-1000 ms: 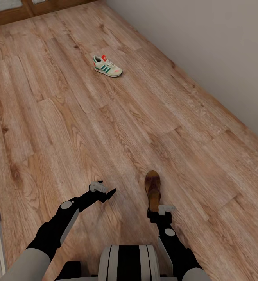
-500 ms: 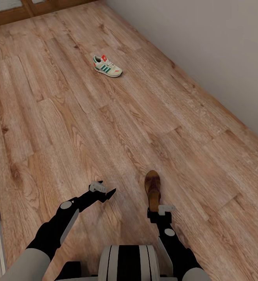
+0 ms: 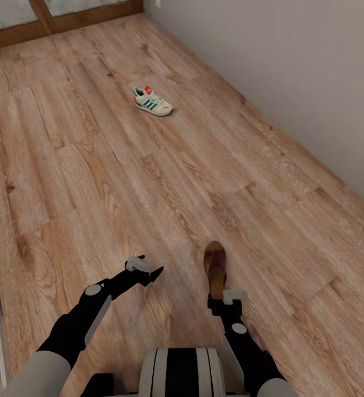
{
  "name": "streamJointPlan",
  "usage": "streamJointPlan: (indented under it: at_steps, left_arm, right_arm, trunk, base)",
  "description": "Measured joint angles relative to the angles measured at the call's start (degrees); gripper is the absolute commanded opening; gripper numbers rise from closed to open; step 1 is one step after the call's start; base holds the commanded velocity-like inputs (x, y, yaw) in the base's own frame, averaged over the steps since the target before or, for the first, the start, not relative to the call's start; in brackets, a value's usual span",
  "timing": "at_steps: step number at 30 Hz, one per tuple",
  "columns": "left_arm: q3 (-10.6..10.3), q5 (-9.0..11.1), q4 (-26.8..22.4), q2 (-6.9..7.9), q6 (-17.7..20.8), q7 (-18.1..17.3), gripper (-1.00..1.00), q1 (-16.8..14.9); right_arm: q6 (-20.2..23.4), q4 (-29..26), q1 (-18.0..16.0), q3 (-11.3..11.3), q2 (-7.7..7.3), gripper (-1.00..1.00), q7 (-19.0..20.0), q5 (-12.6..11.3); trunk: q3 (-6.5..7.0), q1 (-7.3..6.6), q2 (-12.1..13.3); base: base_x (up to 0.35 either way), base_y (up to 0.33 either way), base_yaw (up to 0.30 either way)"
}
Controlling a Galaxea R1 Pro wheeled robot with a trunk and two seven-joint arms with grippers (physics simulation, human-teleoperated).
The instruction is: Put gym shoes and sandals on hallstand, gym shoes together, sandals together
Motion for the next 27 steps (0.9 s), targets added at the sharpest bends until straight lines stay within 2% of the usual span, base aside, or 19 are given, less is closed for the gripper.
streamJointPlan:
  at_steps: [27]
  left_arm:
    - [-0.01, 0.06, 0.09, -0.02, 0.01, 0.06, 1.00, 0.09]
  right_arm:
    - [-0.09, -0.32, 0.08, 0.13, 0.00, -1.00, 0.01, 0.05]
  trunk:
    - [5.98, -0.70, 0.36]
  base:
    - [0.000, 0.000, 0.000]
